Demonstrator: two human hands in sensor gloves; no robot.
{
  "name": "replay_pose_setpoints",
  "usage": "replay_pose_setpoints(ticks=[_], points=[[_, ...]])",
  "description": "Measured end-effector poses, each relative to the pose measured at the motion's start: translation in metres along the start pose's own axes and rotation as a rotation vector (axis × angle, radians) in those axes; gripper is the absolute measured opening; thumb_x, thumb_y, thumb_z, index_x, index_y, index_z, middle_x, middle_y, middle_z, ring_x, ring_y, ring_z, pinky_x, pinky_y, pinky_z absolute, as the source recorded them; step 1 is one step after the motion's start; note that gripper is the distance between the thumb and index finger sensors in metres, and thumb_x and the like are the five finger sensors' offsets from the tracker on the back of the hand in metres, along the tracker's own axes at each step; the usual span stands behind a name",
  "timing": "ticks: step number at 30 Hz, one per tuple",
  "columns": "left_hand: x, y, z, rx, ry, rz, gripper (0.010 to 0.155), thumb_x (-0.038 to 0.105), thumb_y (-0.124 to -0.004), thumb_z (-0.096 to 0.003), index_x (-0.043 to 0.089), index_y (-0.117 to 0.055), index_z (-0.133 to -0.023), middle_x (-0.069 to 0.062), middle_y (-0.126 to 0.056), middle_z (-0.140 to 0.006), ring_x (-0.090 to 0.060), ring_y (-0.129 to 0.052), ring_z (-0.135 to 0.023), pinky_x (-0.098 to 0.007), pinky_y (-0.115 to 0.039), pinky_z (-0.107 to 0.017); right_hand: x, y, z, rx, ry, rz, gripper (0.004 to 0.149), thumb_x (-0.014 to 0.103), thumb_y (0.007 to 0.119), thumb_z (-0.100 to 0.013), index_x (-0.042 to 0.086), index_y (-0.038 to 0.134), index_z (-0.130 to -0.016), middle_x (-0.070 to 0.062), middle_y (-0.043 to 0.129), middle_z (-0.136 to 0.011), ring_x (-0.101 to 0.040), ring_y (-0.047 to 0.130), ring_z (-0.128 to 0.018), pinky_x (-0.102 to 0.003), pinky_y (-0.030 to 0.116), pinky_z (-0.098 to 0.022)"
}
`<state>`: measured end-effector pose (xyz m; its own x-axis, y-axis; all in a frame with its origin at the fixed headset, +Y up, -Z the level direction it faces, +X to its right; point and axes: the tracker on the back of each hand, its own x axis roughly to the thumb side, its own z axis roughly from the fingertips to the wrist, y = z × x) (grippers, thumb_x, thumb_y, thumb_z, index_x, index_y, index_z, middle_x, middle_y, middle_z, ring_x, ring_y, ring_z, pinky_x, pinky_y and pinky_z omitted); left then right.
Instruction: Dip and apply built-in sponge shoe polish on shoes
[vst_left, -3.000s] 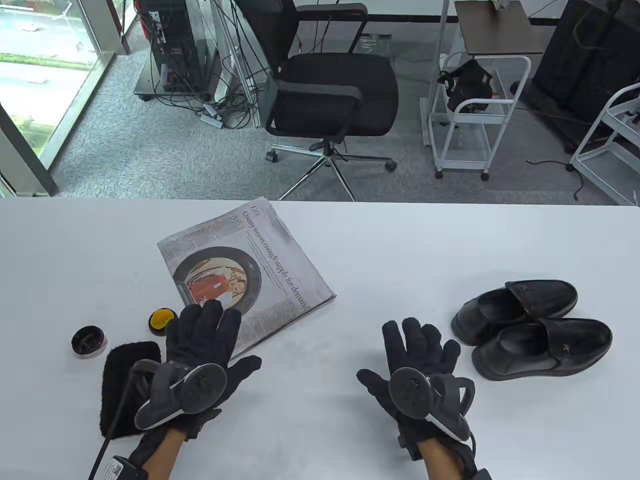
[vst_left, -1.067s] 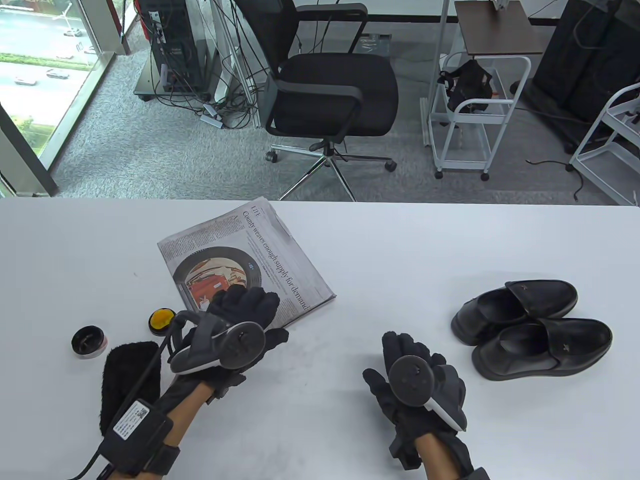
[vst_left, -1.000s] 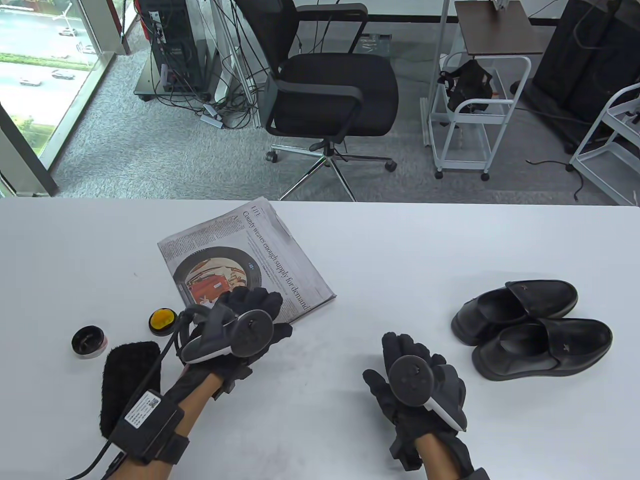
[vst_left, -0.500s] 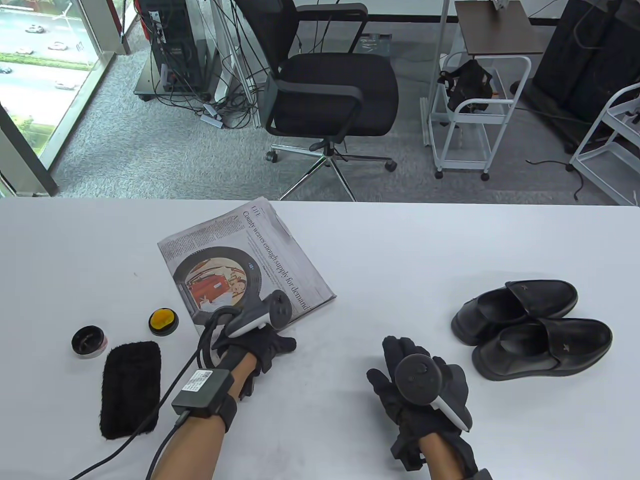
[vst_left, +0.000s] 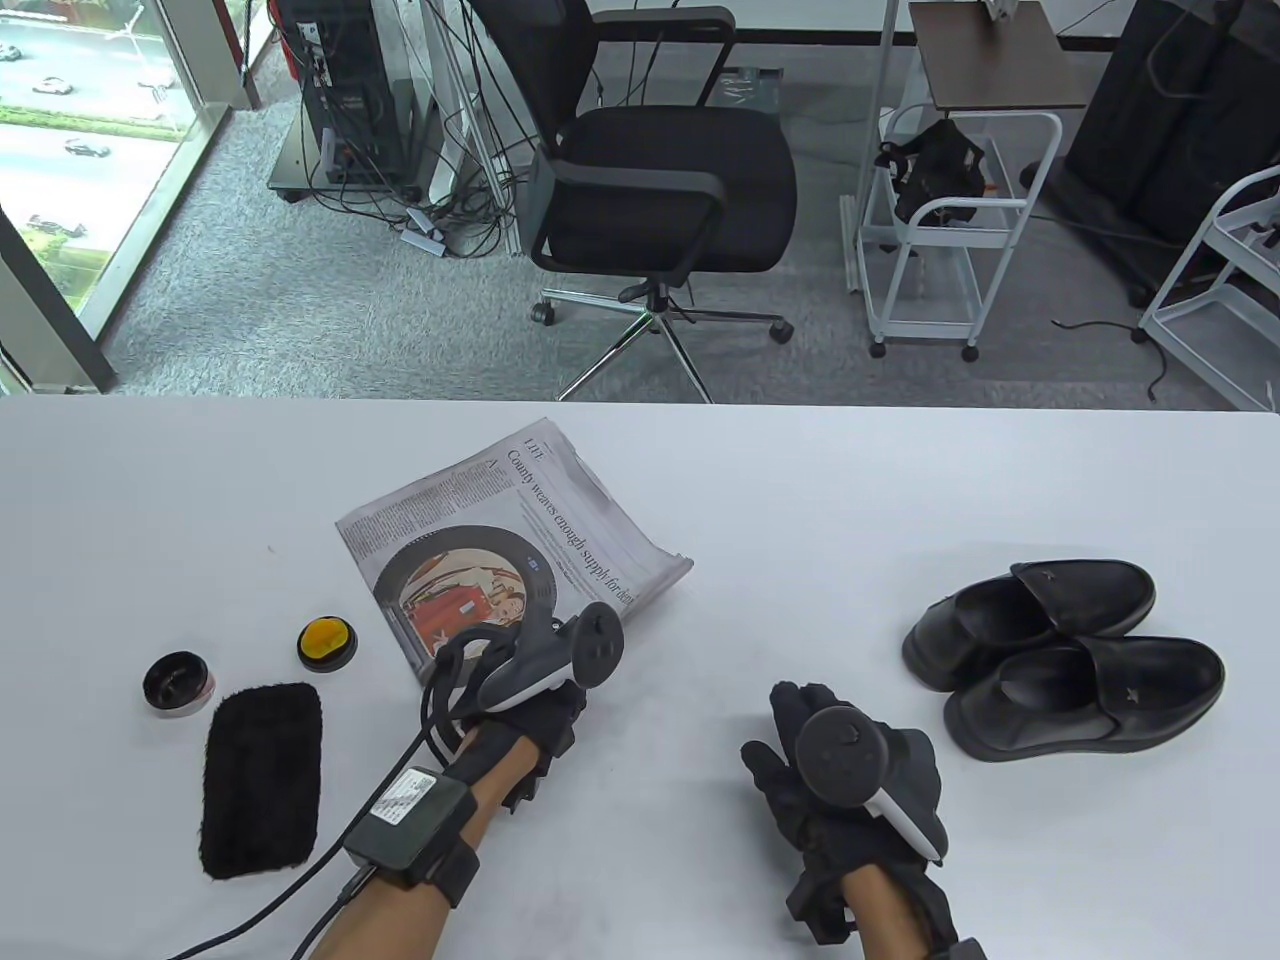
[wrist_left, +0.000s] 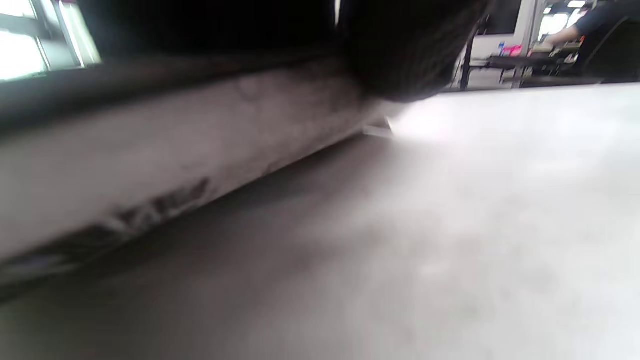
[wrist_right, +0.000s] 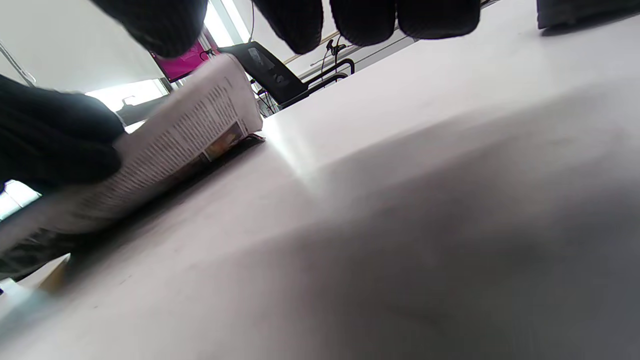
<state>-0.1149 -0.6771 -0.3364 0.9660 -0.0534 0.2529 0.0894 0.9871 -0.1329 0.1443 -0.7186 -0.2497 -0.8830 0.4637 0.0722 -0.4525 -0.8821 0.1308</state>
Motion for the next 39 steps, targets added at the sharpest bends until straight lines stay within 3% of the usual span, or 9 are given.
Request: replay_pose_setpoints(ticks=[4,9,16,21,23,27,31,35,39], points=[[-0.019,0.040,0.021,0.143,-0.002,0.021,0.040,0.029,-0.081,-0.0563,0.011,-0.072,-0.092,-0.016,-0.101,-0.079,-0.033,-0.110,-0.065,-0.045,-0.096,-0.045,-0.001,0.004,-0.001,0.017,0.006,0.006,0.070,0.047,0.067,-0.048,0.008,0.052,-0.104,-0.033,0.048,-0.107,-0.065,0.055,-0.091,-0.084,0.038,-0.060],[-0.058,0.070,0.042,0.313,-0.008,0.176,0.053,0.026,-0.080,-0.0564,0.003,-0.064,-0.101,-0.006,-0.099,-0.083,-0.028,-0.105,-0.071,-0.043,-0.092,-0.053,-0.002,0.005,-0.004,0.017,0.009,-0.001,0.070,0.047,0.067,-0.048,0.008,0.052,-0.104,-0.033,0.049,-0.107,-0.065,0.055,-0.091,-0.084,0.039,-0.061],[-0.098,0.081,0.098,0.726,-0.294,0.469,0.045,0.027,-0.082,-0.0544,0.024,-0.075,-0.099,0.001,-0.100,-0.084,-0.023,-0.104,-0.074,-0.041,-0.091,-0.057,0.000,0.001,-0.003,-0.023,-0.009,0.003,0.074,0.048,0.066,-0.048,0.007,0.045,-0.106,-0.032,0.044,-0.108,-0.065,0.055,-0.091,-0.084,0.039,-0.061],[-0.133,0.067,0.136,0.968,-0.223,0.837,0.038,0.027,-0.081,-0.0537,0.029,-0.078,-0.091,0.002,-0.099,-0.085,-0.024,-0.102,-0.077,-0.045,-0.088,-0.058,-0.005,-0.007,-0.001,-0.065,0.005,-0.052,0.077,0.049,0.066,-0.048,0.007,0.039,-0.106,-0.031,0.041,-0.109,-0.064,0.055,-0.091,-0.083,0.039,-0.061],[-0.150,0.044,0.134,0.876,-0.194,1.065,0.038,0.025,-0.080,-0.0546,0.027,-0.075,-0.092,-0.002,-0.096,-0.089,-0.029,-0.100,-0.080,-0.048,-0.086,-0.058,-0.010,-0.010,-0.001,-0.088,0.014,-0.114,0.079,0.050,0.066,-0.047,0.007,0.037,-0.106,-0.031,0.039,-0.109,-0.062,0.057,-0.091,-0.082,0.042,-0.062],[-0.160,-0.010,0.105,0.440,-0.221,1.425,0.049,0.020,-0.078,-0.0589,0.009,-0.057,-0.102,-0.013,-0.081,-0.094,-0.037,-0.089,-0.079,-0.057,-0.075,-0.061,-0.027,-0.013,-0.006,-0.123,0.056,-0.315,0.081,0.050,0.067,-0.048,0.005,0.035,-0.106,-0.032,0.039,-0.108,-0.060,0.062,-0.089,-0.080,0.047,-0.061],[-0.150,-0.017,0.091,0.145,-0.205,1.197,0.069,0.022,-0.079,-0.0588,-0.002,-0.041,-0.112,-0.016,-0.072,-0.087,-0.034,-0.083,-0.073,-0.061,-0.072,-0.061,-0.036,-0.010,-0.007,-0.118,0.089,-0.340,0.080,0.050,0.067,-0.048,0.004,0.037,-0.106,-0.033,0.041,-0.107,-0.061,0.063,-0.088,-0.080,0.047,-0.061],[-0.142,-0.015,0.094,0.249,-0.102,1.083,0.039,0.023,-0.082,-0.0564,0.018,-0.077,-0.095,-0.012,-0.075,-0.084,-0.034,-0.083,-0.072,-0.061,-0.071,-0.061,-0.034,-0.008,-0.008,-0.101,0.063,-0.346,0.079,0.049,0.069,-0.047,0.005,0.039,-0.106,-0.032,0.043,-0.108,-0.061,0.064,-0.087,-0.080,0.047,-0.061],[-0.147,-0.019,0.095,0.312,-0.083,1.133,0.037,0.026,-0.085,-0.0550,0.023,-0.078,-0.091,-0.017,-0.084,-0.097,-0.042,-0.090,-0.082,-0.061,-0.076,-0.061,-0.028,-0.010,-0.008,-0.083,-0.019,-0.372,0.077,0.048,0.074,-0.046,0.012,0.042,-0.107,-0.026,0.044,-0.110,-0.060,0.065,-0.088,-0.081,0.046,-0.062]])
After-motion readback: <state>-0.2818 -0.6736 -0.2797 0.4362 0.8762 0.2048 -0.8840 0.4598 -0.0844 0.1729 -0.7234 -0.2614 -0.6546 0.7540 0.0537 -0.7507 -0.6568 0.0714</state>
